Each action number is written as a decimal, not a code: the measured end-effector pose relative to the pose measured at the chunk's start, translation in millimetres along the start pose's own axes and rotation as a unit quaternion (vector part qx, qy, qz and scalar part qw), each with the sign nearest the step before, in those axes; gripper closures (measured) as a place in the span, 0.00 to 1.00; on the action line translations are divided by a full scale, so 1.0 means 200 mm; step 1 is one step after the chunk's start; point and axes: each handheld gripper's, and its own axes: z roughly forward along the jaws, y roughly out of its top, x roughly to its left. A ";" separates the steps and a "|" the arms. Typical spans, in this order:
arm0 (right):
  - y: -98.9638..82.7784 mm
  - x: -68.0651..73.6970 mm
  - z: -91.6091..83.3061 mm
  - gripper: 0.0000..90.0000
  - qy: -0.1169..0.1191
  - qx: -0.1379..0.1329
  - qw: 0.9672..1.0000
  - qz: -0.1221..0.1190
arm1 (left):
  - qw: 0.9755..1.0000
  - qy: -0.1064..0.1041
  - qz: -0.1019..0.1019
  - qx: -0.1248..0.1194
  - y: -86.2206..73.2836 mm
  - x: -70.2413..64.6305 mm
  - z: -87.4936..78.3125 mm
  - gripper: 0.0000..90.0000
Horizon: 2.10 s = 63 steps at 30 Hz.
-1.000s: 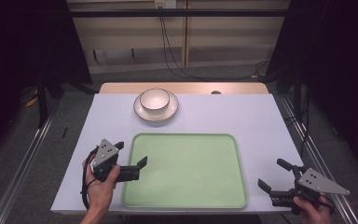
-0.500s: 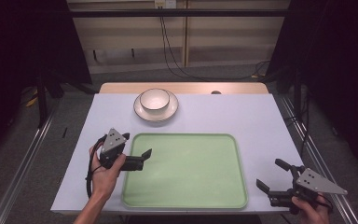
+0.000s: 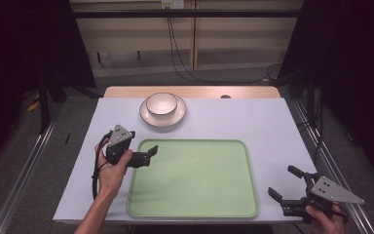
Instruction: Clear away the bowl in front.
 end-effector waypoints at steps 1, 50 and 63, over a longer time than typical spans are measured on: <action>0.00 0.00 0.00 0.03 0.001 0.000 1.000 0.002 | 1.000 -0.002 -0.002 0.002 0.02 0.02 0.02 0.04; -0.01 -0.01 0.00 0.03 0.004 0.003 1.000 0.001 | 0.993 0.096 -0.020 0.064 0.29 0.36 0.43 0.14; -0.01 0.01 0.00 0.03 0.010 0.003 1.000 -0.010 | 0.992 0.088 -0.026 0.091 0.36 0.42 0.53 0.19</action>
